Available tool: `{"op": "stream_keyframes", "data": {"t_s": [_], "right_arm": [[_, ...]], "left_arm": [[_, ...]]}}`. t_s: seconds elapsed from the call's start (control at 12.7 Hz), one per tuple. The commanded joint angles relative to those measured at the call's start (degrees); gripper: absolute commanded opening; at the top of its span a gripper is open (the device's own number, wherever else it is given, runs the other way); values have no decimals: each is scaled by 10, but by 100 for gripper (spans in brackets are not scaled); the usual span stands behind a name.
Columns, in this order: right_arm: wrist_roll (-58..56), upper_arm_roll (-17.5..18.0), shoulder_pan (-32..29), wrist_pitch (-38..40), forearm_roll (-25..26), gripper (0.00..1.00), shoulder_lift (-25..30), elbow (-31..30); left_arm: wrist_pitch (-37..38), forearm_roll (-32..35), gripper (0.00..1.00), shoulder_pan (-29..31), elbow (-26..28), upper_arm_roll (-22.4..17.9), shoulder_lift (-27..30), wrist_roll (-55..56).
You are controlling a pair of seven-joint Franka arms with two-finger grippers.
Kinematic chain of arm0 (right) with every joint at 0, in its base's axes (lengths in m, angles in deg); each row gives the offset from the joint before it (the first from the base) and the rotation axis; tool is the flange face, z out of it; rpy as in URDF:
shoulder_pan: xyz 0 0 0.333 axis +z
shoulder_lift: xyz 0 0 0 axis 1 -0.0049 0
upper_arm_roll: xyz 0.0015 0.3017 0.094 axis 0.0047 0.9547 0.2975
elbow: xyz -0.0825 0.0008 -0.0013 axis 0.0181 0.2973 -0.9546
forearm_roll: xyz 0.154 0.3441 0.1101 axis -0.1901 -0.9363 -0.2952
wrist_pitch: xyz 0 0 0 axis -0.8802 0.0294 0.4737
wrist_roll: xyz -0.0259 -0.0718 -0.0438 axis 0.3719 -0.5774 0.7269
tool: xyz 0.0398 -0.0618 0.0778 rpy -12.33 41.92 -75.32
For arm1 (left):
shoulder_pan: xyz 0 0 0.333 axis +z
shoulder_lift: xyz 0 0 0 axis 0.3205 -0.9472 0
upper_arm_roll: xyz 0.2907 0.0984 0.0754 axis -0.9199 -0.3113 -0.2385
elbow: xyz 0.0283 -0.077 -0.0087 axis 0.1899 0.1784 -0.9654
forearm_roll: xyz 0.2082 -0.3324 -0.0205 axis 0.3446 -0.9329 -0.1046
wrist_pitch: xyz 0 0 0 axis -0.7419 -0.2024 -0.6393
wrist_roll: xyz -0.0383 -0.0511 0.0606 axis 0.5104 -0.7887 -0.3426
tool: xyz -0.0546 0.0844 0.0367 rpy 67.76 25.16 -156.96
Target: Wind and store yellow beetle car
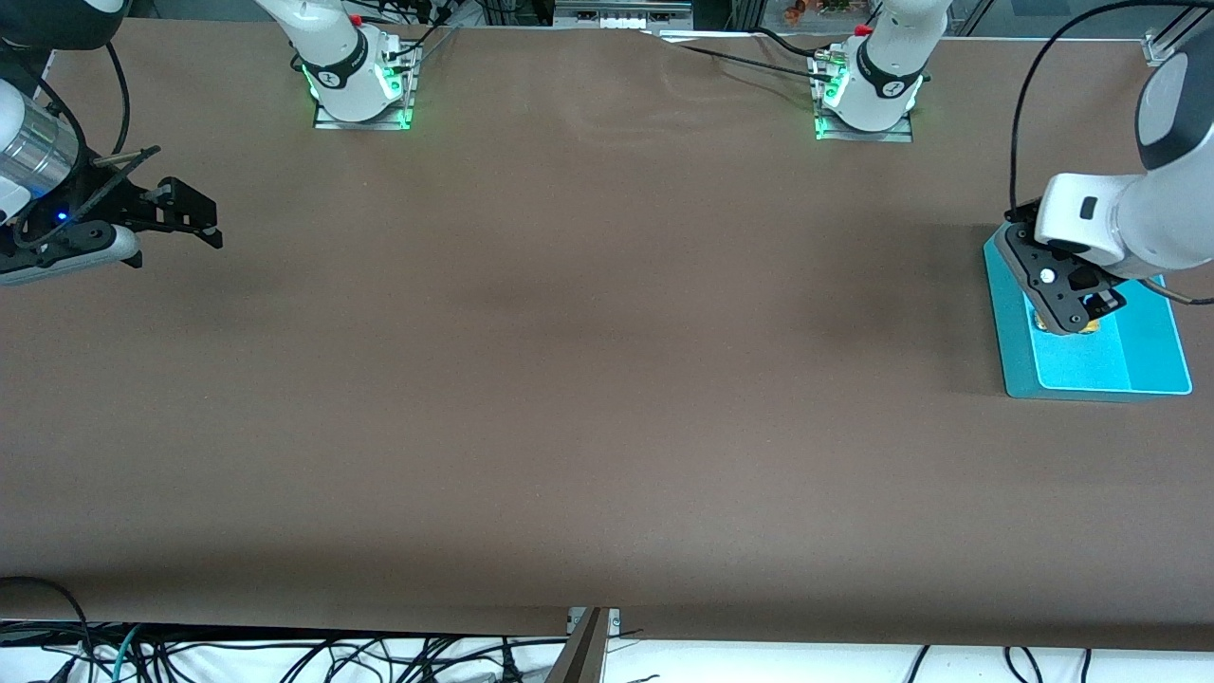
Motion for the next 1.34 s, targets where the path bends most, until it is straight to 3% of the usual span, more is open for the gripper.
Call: {"op": "stream_keyframes", "data": {"t_s": [0.0,0.16,0.55,0.87,1.26], "right_arm": [[3,-3,3,-1,-3,100,4,1],[3,-3,3,-1,-3,100,4,1],[3,-3,3,-1,-3,100,4,1],[2,-3,2,-1,-3,100,4,1],[1,-3,2,-1,-3,100,4,1]], "left_arm": [[9,-20,100,-9,-24,13,3,102],[7,-50,100,-10,-15,14,38,165],[7,-46,100,-47,-23,-2,36,176],[-52,-119,100,-180,-12,-211,70,201],[-69,-136,100,-299,35,-345,116,392]]}}
